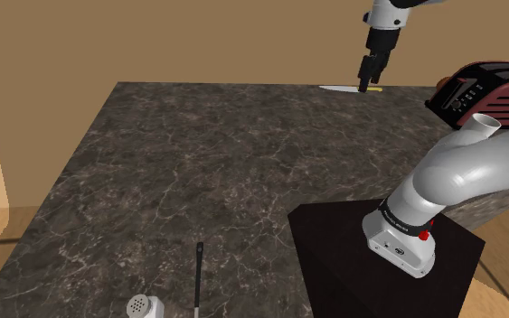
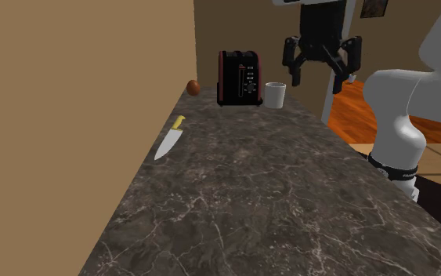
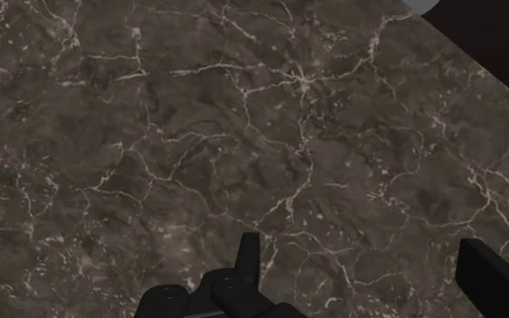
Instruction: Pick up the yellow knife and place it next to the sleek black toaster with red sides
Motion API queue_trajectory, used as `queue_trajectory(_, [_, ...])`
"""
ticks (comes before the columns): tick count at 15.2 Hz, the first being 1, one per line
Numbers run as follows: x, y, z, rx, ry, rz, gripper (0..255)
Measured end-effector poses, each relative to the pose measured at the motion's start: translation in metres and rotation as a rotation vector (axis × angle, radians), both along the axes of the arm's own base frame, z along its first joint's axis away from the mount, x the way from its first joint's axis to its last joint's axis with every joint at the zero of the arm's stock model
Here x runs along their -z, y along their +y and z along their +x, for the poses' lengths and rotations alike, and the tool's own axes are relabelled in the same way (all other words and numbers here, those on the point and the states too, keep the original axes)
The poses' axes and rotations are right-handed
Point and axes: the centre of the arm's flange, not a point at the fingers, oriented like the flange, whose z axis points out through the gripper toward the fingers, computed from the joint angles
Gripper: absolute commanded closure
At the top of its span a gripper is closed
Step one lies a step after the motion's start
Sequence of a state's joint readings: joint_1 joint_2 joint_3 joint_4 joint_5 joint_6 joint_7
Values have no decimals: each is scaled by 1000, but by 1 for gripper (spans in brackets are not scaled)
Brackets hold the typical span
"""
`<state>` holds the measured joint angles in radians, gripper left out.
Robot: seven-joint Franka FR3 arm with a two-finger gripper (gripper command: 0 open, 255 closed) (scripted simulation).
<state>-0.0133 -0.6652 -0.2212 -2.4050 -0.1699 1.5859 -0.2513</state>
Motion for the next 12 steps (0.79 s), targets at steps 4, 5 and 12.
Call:
queue_trajectory(4, [21, -40, 13, -93, 30, -36, 0])
queue_trajectory(5, [26, -53, 14, -116, 38, -44, 0])
queue_trajectory(12, [67, -111, 48, -281, 92, -107, 0])
